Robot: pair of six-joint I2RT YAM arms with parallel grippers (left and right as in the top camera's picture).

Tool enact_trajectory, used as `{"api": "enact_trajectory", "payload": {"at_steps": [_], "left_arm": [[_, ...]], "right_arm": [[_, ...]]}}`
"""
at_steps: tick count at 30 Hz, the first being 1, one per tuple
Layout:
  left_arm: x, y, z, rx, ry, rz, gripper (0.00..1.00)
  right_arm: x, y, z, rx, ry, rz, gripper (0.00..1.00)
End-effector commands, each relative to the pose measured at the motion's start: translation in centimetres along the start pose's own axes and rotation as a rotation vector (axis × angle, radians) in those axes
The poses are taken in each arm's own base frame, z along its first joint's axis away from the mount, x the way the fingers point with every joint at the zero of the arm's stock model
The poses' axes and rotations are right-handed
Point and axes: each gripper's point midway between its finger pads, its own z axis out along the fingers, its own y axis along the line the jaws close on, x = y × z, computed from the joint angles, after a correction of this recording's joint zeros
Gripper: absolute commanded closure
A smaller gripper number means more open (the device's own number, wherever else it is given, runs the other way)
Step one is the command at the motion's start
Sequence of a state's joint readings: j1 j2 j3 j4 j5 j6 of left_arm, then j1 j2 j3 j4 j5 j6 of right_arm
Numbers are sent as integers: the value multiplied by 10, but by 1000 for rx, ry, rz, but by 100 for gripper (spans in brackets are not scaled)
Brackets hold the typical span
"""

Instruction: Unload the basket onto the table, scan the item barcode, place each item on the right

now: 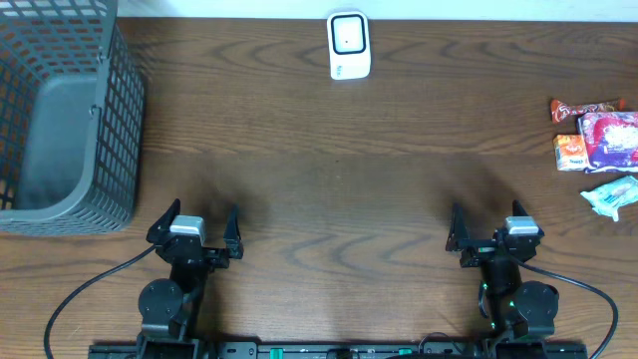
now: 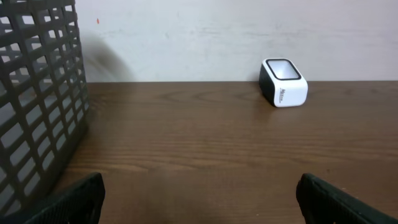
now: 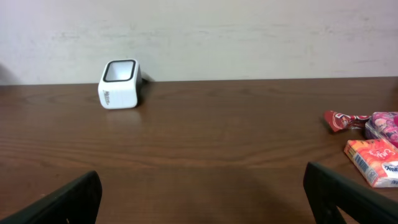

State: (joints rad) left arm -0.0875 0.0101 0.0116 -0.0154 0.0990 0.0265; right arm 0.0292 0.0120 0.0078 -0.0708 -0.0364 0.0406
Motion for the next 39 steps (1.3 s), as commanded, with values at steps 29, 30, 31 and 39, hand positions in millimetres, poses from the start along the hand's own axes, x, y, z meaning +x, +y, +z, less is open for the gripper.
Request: {"api": "enact_trajectory", "payload": {"at_steps": [29,30,31,39], "left_arm": [[15,3,0,-16,51,-3,2],[15,3,0,-16,51,-3,2],[15,3,0,-13,51,-4,2],[15,3,0,-12,51,-4,2]], "right_arm": [[1,-2,0,7,0,7,1],[1,-2,0,7,0,7,1],[1,-2,0,7,0,7,1],[1,-2,0,7,0,7,1]]}}
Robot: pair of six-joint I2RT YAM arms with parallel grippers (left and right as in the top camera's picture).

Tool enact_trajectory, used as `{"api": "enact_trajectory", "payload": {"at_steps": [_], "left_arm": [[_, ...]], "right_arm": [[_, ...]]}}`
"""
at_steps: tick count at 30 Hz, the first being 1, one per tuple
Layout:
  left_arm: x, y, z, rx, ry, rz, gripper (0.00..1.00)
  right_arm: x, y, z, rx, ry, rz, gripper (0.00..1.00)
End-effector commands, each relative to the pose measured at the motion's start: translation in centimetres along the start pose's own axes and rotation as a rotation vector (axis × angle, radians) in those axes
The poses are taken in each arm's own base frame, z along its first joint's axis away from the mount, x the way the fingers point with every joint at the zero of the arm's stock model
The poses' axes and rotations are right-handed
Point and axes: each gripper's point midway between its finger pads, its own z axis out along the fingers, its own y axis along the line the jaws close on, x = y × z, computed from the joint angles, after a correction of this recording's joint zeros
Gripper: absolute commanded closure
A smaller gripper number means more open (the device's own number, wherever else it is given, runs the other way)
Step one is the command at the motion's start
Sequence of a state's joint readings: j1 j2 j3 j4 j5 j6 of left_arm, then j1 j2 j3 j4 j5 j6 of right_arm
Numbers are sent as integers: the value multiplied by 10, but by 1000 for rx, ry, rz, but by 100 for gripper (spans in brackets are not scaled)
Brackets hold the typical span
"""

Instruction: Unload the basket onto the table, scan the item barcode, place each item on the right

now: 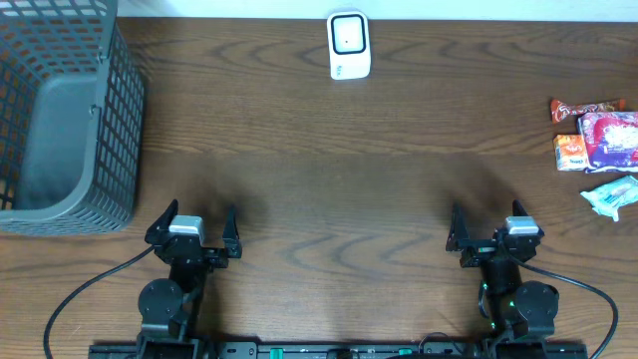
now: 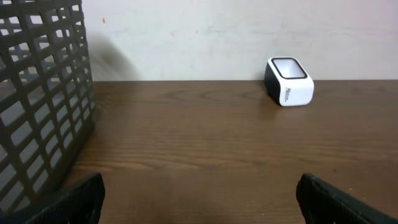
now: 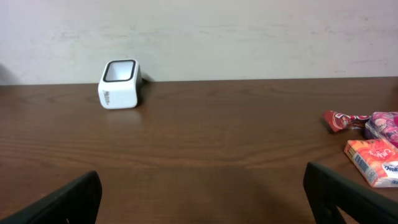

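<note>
A white barcode scanner with a dark window stands at the table's far edge, seen also as the scanner and the scanner. Snack packets lie at the right: a red-brown wrapper, an orange packet, a purple pouch and a pale green-white wrapper. My left gripper rests open at the near left, nothing between its fingers. My right gripper rests open at the near right, also empty.
A grey mesh basket fills the far left corner, its wall close to my left gripper. A pale wall rises behind the table's far edge. Cables run from both arm bases along the near edge.
My left wrist has turned slightly to the left: the basket and scanner sit a little further right in its view. The right arm and all objects are unchanged.
</note>
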State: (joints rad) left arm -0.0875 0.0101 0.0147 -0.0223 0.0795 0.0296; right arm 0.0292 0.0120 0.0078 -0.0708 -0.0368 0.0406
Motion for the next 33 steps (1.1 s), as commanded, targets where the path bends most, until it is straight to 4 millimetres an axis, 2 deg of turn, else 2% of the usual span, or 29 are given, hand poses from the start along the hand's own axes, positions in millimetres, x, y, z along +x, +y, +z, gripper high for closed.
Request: {"api": "enact_trajectory", "payload": {"at_steps": [1,33], "left_arm": [[15,-1,0,8,48,-6,2],[15,6,0,-30,49,-20,2]], "right_arm": [[1,-2,0,8,0,7,1],[1,-2,0,7,0,7,1]]}}
